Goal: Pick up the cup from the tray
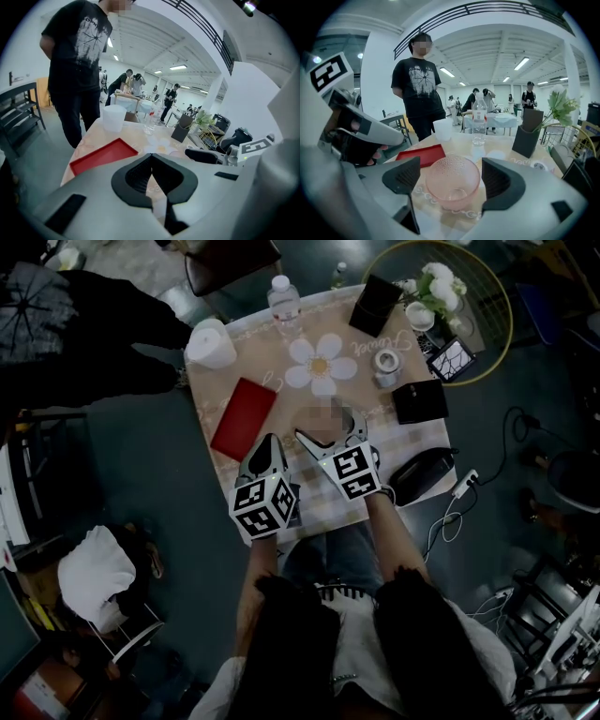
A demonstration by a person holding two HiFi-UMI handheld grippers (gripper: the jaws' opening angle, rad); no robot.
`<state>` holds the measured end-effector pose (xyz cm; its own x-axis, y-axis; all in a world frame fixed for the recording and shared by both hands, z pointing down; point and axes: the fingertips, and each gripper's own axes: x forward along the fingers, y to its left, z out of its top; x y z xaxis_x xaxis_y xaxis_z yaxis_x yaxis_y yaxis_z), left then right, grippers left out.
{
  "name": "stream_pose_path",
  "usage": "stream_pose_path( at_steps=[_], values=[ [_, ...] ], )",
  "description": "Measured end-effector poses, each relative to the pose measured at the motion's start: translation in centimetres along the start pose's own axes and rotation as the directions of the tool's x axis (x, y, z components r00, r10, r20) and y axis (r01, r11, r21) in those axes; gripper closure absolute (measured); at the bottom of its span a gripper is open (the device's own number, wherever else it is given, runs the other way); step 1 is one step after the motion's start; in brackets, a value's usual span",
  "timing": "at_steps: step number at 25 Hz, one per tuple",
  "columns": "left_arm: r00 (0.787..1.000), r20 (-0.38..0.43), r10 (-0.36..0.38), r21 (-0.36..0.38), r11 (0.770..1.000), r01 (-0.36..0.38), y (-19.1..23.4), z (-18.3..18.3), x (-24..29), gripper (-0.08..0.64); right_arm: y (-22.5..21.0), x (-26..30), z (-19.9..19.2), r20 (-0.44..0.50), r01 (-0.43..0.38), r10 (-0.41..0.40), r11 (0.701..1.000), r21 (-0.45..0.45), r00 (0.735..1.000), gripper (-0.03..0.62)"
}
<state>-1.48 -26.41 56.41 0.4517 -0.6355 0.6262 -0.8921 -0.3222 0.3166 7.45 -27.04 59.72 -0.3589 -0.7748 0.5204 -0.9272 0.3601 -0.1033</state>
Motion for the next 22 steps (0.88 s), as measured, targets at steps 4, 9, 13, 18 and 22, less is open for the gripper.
stream_pose_path(
  at_steps=[4, 9, 13, 18, 22],
  values=[
    [1.0, 0.024, -0.015, 0.007, 1.0, 0.015, -0.7, 0.9, -0.9, 0.551, 0.0, -1.8, 2.7, 0.054, 0.01, -0.009, 1.0, -0.007, 0.999, 0.198],
    [0.995, 0.085, -0.043, 0.018, 0.999, 0.042, -2.1, 2.7, -2.8, 0.551, 0.7, -4.7, 6.0, 0.128, -0.029, 0.021, 0.998, 0.061, 0.992, 0.199],
    [0.989, 0.139, -0.06, 0.044, 0.998, 0.054, -3.5, 4.3, -4.5, 0.551, 1.2, -7.1, 8.2, 0.192, -0.025, 0.014, 0.998, 0.053, 0.981, 0.2],
    [0.983, 0.166, -0.081, 0.072, 0.995, 0.07, -4.4, 4.7, -6.7, 0.551, 3.4, -9.5, 9.1, 0.186, -0.02, 0.017, 1.0, 0.015, 0.982, 0.254],
    [0.978, 0.19, -0.086, 0.056, 0.995, 0.077, -4.9, 4.4, -8.6, 0.551, 4.6, -11.5, 9.4, 0.19, 0.01, -0.01, 1.0, 0.002, 0.982, 0.443]
  ],
)
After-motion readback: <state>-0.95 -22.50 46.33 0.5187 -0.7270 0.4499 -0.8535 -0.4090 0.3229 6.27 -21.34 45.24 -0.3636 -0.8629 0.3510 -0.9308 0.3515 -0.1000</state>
